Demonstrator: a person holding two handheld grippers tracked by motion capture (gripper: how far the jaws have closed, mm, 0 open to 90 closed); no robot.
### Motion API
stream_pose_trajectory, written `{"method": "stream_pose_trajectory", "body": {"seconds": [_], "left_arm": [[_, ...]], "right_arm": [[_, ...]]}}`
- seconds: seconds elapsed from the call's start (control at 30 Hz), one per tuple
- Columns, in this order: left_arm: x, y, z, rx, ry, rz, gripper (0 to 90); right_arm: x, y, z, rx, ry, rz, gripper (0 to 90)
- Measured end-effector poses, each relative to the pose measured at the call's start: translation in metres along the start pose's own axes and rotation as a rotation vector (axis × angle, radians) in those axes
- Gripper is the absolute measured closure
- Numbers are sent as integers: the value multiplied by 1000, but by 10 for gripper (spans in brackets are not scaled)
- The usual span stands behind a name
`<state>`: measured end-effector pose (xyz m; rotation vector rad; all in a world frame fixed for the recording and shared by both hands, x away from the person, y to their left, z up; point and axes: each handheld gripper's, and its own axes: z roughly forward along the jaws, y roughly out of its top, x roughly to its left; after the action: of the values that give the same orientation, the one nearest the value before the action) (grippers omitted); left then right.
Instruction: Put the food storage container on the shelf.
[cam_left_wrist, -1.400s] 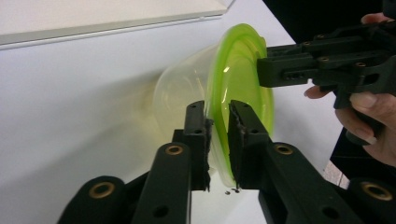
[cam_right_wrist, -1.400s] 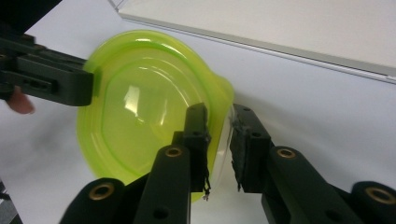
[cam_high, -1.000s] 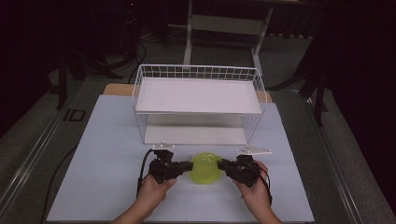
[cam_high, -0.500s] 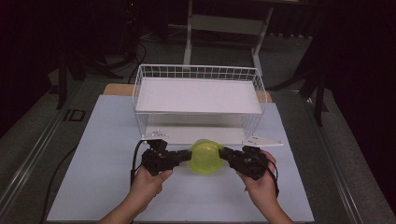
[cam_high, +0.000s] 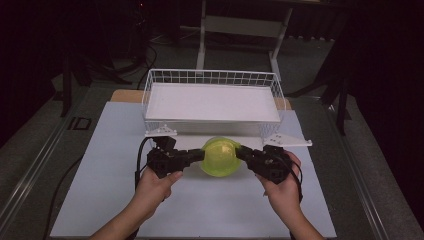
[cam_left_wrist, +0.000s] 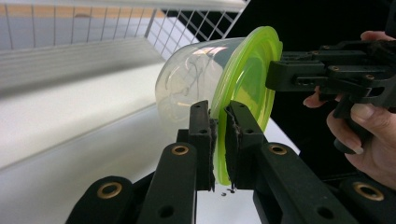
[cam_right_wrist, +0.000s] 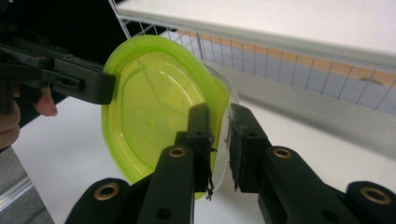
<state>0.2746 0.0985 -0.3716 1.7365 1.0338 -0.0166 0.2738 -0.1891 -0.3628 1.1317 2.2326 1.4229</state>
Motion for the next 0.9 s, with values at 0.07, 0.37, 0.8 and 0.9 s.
{"method": "stream_pose_trajectory", "body": {"seconds": [0.07, 0.37, 0.8, 0.9], "left_arm": [[-2, 6, -2, -5, 1, 1, 825], [-3, 31, -8, -28, 0, 12, 825], [0, 68, -13, -42, 9, -10, 826], [-2, 79, -14, -49, 30, 9, 826]], "right_arm": [[0, 7, -2, -11, 2, 3, 796], [-4, 32, -6, -41, 10, 25, 799], [-12, 68, 1, -48, -9, 25, 798], [-14, 79, 2, -52, -18, 26, 797]]}}
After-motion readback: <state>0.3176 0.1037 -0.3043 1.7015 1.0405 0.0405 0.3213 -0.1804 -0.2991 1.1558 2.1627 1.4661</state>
